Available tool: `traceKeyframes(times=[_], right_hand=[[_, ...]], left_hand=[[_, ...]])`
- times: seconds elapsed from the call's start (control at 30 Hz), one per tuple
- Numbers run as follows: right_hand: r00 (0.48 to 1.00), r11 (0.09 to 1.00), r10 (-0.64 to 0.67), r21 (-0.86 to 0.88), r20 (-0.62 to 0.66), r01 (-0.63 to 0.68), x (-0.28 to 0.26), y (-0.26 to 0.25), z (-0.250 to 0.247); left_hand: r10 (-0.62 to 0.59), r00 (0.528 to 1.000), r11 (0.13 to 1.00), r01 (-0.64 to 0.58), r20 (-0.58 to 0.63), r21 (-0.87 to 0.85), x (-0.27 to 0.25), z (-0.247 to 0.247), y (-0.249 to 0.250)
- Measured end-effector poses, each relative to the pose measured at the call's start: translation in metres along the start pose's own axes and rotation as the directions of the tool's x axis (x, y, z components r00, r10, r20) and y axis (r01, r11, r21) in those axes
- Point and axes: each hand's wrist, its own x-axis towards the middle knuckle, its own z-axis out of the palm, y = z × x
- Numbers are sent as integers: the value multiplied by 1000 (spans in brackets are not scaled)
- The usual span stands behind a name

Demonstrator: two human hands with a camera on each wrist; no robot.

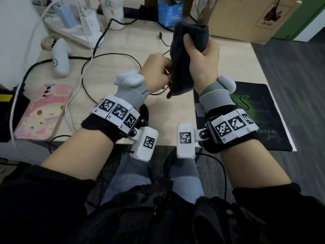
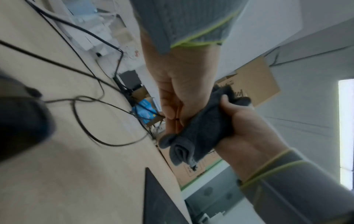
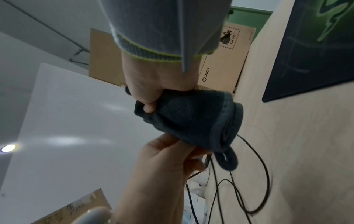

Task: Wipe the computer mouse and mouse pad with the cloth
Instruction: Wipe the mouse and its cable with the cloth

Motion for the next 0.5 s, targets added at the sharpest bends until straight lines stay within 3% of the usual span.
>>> traceKeyframes(times=[0.07, 0.2, 0.27, 0.43, 0.5], right_hand=[[1000, 1000, 1, 19, -8, -1, 1, -2, -2], [998, 997, 4, 83, -55, 1, 1, -3, -9], [997, 995, 28, 101, -68, -21, 0, 1, -10], [997, 997, 57, 57, -43, -55, -5, 6, -6], [997, 998, 52, 49, -48, -50, -4, 4, -7]], left_hand=[[11, 1000, 1000, -12, 7, 9, 1, 1, 0], [-237, 967, 970, 231, 88, 73, -2, 12, -34], [-275, 959, 958, 268, 63, 105, -6, 15, -39], [-9, 998, 991, 18, 68, -129, -6, 8, -5], [27, 997, 997, -22, 77, -71, -4, 8, 5]])
